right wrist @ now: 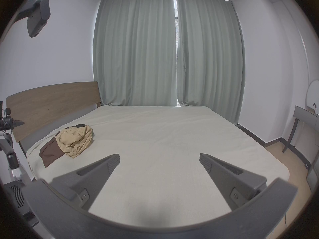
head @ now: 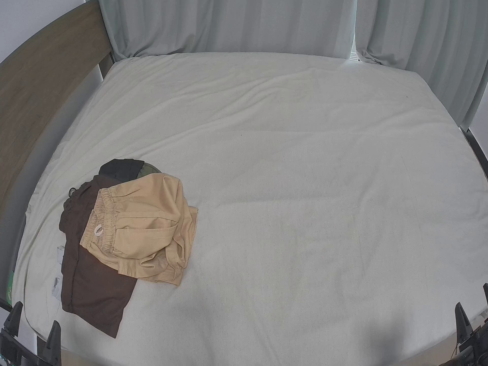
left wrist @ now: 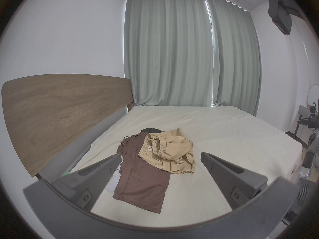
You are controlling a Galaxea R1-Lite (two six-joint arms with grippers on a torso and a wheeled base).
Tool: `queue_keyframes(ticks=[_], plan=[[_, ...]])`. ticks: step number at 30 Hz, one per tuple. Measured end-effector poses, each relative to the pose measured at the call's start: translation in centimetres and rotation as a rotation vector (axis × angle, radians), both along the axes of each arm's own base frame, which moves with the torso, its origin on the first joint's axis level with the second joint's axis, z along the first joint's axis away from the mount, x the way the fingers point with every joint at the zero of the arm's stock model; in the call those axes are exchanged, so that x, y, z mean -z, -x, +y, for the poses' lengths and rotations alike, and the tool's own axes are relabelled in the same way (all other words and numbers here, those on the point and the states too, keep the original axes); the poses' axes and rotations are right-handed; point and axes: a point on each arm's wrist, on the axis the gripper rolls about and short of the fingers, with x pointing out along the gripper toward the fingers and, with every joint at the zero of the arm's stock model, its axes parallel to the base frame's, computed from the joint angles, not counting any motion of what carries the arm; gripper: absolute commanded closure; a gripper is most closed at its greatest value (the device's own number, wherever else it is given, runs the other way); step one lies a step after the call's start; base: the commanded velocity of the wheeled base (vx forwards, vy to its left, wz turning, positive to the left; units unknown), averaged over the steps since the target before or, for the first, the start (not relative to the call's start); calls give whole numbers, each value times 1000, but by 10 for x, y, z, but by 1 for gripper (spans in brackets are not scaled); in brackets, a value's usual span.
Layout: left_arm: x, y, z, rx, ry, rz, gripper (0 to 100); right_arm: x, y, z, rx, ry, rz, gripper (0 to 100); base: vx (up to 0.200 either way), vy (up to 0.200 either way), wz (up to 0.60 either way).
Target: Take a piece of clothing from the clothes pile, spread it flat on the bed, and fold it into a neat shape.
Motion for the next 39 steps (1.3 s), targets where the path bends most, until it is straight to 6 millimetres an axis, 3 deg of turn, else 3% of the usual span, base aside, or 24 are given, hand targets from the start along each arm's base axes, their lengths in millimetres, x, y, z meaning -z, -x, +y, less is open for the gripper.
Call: queue_keyframes(ticks=[27,33,39], plan=[[-2,0,0,12,-3,-19,0,0,0,0,-6,-1,0,0,0,0,0],[-25,3,0,6,4,-201,0,0,0,0,-7,-1,0,0,0,0,0],[-40,-2,0,19,7,-200,0,0,0,0,-7,-1,0,0,0,0,0]])
